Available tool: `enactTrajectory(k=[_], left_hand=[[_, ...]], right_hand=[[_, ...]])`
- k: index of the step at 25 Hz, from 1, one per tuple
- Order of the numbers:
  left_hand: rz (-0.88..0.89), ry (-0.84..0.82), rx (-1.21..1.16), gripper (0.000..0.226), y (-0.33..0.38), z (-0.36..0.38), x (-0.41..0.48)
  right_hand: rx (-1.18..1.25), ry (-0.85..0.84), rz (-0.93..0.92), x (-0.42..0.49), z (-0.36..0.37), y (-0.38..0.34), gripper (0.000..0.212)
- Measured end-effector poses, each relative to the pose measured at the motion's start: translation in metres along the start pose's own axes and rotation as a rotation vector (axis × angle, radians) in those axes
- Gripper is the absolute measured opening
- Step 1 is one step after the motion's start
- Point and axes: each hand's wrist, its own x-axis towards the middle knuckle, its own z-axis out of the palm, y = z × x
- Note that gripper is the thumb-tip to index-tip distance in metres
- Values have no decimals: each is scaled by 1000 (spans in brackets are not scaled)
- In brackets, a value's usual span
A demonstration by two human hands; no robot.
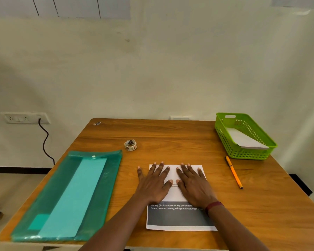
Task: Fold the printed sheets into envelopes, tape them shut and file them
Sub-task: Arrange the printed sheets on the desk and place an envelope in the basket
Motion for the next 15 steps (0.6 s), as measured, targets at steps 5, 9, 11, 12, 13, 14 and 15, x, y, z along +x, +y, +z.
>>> enactTrajectory(k=[5, 9, 11, 12, 13, 14, 15], left_hand=[[8, 41, 61, 66, 3, 5, 0], [13, 54, 58, 65, 0, 7, 1], [2, 56, 53, 66, -1, 8, 1], [-9, 58, 48, 68, -1, 8, 2], [-19, 61, 40, 71, -3, 8, 2], [-27, 63, 26, 74, -6, 8, 3], [-33, 68, 8, 76, -11, 7, 4]], right_hand=[[-3, -46, -92, 0, -2, -4, 69], [-1, -68, -104, 0, -3, -3, 77], [23, -60, -68, 0, -2, -2, 79], [35, -54, -39, 0, -2, -1, 81], [41, -53, -11, 0, -2, 1, 83], [37, -58, 12, -1, -2, 4, 85], [31, -66, 34, -2, -2, 8, 85]])
